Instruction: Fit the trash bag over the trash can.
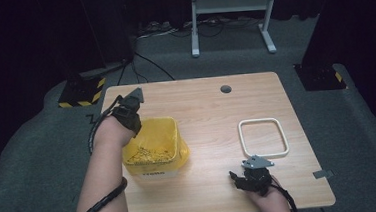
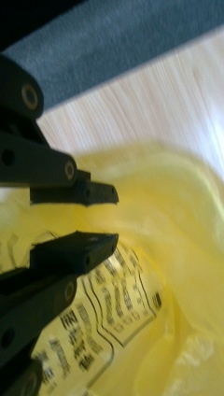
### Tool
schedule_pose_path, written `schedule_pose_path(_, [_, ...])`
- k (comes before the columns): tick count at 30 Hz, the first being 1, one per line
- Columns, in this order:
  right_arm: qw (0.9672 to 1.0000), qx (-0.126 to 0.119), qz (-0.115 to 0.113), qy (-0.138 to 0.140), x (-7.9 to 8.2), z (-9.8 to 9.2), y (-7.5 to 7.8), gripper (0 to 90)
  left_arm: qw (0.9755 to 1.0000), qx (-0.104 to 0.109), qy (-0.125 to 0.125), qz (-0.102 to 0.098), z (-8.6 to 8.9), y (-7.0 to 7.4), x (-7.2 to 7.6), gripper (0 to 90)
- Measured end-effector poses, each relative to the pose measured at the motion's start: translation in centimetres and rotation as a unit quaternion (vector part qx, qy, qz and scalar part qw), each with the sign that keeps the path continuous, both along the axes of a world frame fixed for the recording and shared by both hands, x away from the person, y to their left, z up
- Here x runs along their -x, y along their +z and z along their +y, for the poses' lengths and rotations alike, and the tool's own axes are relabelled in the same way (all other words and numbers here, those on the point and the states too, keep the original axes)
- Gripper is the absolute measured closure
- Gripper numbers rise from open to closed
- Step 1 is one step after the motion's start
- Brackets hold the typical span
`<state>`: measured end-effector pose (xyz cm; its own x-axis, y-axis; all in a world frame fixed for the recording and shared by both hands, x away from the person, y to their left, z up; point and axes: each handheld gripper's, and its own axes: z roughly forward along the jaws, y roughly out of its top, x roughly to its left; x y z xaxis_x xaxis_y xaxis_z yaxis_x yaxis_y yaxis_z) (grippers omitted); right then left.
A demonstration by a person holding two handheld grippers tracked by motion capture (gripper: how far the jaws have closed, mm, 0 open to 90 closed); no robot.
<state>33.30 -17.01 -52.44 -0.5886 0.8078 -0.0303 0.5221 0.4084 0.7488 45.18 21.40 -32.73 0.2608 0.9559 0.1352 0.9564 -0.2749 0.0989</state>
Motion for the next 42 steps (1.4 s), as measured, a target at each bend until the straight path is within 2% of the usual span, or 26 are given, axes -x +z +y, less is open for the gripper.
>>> schedule_pose_path(1, [1.0000, -0.001, 0.000, -0.001, 0.0, 0.0, 0.0, 34.0, 1.0000, 0.004, 0.005, -0.002, 0.3, 0.1, 0.2, 61.9])
schedule_pose_path(2, [1.0000, -0.001, 0.000, -0.001, 0.0, 0.0, 0.0, 34.0, 0.9999, 0.008, 0.012, 0.008, 0.8, 0.1, 0.4, 61.9])
schedule_pose_path(4, [1.0000, -0.001, 0.000, 0.000, 0.0, 0.0, 0.0, 34.0, 0.9994, 0.005, 0.019, 0.028, 1.7, -0.5, 0.7, 56.0])
schedule_pose_path(5, [1.0000, -0.001, 0.000, 0.000, 0.0, 0.1, 0.0, 34.1, 0.9987, 0.021, 0.035, 0.030, 2.4, -1.3, 1.0, 53.3])
schedule_pose_path(6, [1.0000, -0.001, 0.000, 0.000, 0.0, 0.1, 0.0, 34.1, 0.9987, 0.021, 0.035, 0.030, 2.4, -1.3, 1.0, 53.5])
schedule_pose_path(8, [1.0000, -0.001, 0.000, 0.000, 0.0, 0.1, 0.0, 34.1, 0.9968, 0.058, 0.044, 0.033, 3.3, -2.6, 1.1, 65.6])
schedule_pose_path(9, [1.0000, -0.001, 0.000, 0.000, 0.0, 0.1, 0.0, 34.1, 0.9968, 0.058, 0.044, 0.033, 3.3, -2.6, 1.1, 68.6])
schedule_pose_path(10, [1.0000, -0.001, 0.000, 0.000, 0.0, 0.1, 0.0, 34.1, 0.9942, 0.086, 0.053, 0.037, 3.5, -3.6, 1.2, 73.0])
schedule_pose_path(12, [1.0000, -0.001, 0.000, 0.000, 0.0, 0.1, 0.0, 34.1, 0.9948, 0.084, 0.045, 0.036, 3.6, -3.8, 1.2, 81.6])
schedule_pose_path(14, [1.0000, 0.000, -0.001, 0.000, 0.0, 0.1, 0.0, 34.1, 0.9940, 0.092, 0.052, 0.028, 3.5, -4.1, 1.3, 83.9])
schedule_pose_path(16, [1.0000, -0.001, 0.000, -0.001, 0.0, 0.1, 0.0, 34.1, 0.9929, 0.102, 0.051, 0.032, 3.6, -4.1, 1.4, 84.8])
schedule_pose_path(18, [1.0000, -0.001, 0.000, -0.001, 0.0, 0.1, 0.0, 34.1, 0.9931, 0.100, 0.052, 0.031, 3.5, -4.1, 1.4, 82.4])
schedule_pose_path(19, [1.0000, -0.001, 0.000, 0.000, 0.0, 0.1, 0.0, 34.1, 0.9938, 0.093, 0.049, 0.036, 3.4, -4.1, 1.4, 69.0])
schedule_pose_path(20, [1.0000, -0.001, 0.000, 0.000, 0.0, 0.1, 0.0, 34.1, 0.9941, 0.090, 0.048, 0.039, 3.3, -4.0, 1.4, 69.0])
schedule_pose_path(21, [1.0000, -0.001, 0.001, -0.001, -0.1, 0.1, 0.0, 34.1, 0.9930, 0.102, 0.051, 0.030, 3.2, -3.5, 1.7, 54.9])
schedule_pose_path(22, [1.0000, -0.001, 0.001, -0.001, -0.1, 0.1, 0.0, 34.1, 0.9930, 0.102, 0.051, 0.030, 3.2, -3.5, 1.7, 52.6])
schedule_pose_path(23, [1.0000, -0.002, 0.001, -0.001, -0.1, 0.1, 0.0, 34.1, 0.9949, 0.090, 0.039, 0.022, 3.3, -3.1, 1.8, 52.6])
schedule_pose_path(25, [1.0000, -0.001, 0.000, 0.000, -0.1, 0.1, 0.0, 34.1, 0.9952, 0.089, 0.040, 0.015, 3.7, -1.7, 2.4, 48.8])
schedule_pose_path(28, [1.0000, -0.001, 0.000, -0.001, -0.1, 0.1, 0.0, 34.1, 0.9956, 0.082, 0.043, 0.011, 4.2, -1.0, 2.7, 42.2])
schedule_pose_path(29, [1.0000, -0.001, 0.000, -0.001, -0.1, 0.1, 0.0, 34.1, 0.9960, 0.078, 0.044, 0.001, 4.9, -0.1, 3.3, 41.0])
schedule_pose_path(32, [1.0000, -0.002, 0.001, -0.001, -0.1, 0.1, 0.0, 34.1, 0.9956, 0.078, 0.051, -0.005, 6.0, 0.4, 4.0, 40.3])
schedule_pose_path(36, [1.0000, -0.001, 0.000, -0.001, -0.1, 0.1, 0.0, 34.1, 0.9965, 0.067, 0.051, -0.007, 6.9, 0.1, 4.5, 42.6])
schedule_pose_path(37, [1.0000, -0.001, 0.000, -0.002, -0.1, 0.1, 0.0, 34.0, 0.9969, 0.061, 0.049, -0.008, 7.3, -0.6, 4.7, 42.9])
schedule_pose_path(40, [1.0000, -0.002, 0.001, -0.002, -0.1, 0.1, 0.0, 33.7, 0.9975, 0.054, 0.044, -0.011, 7.5, -1.7, 4.9, 42.5])
schedule_pose_path(41, [1.0000, -0.002, 0.001, -0.003, -0.1, 0.1, 0.0, 33.5, 0.9985, 0.042, 0.035, -0.008, 7.8, -3.3, 5.0, 41.8])
schedule_pose_path(42, [1.0000, -0.002, 0.001, -0.003, -0.1, 0.1, 0.0, 33.5, 0.9985, 0.042, 0.035, -0.008, 7.8, -3.3, 5.0, 41.4])
